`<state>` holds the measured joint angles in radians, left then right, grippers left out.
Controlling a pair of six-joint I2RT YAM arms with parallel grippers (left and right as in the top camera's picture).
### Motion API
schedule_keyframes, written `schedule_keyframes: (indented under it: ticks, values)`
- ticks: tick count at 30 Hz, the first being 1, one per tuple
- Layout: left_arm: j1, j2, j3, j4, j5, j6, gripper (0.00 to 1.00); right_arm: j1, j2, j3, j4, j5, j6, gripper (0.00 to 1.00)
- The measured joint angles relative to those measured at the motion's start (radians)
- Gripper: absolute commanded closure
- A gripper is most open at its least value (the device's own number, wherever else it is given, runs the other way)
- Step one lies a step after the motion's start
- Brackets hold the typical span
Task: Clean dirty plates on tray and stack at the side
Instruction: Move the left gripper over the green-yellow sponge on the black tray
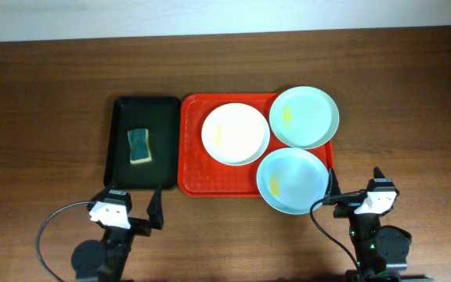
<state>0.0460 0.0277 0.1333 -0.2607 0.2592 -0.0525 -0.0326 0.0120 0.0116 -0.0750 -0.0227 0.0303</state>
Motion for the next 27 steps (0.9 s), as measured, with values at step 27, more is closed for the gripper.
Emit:
schedule_keyframes:
  ticks: [27]
  values:
    - [0.000, 1.254, 1.084, -0.708, 0.130, 0.154, 0.01, 0.000, 0.000, 0.000, 0.000, 0.000, 0.000, 0.02]
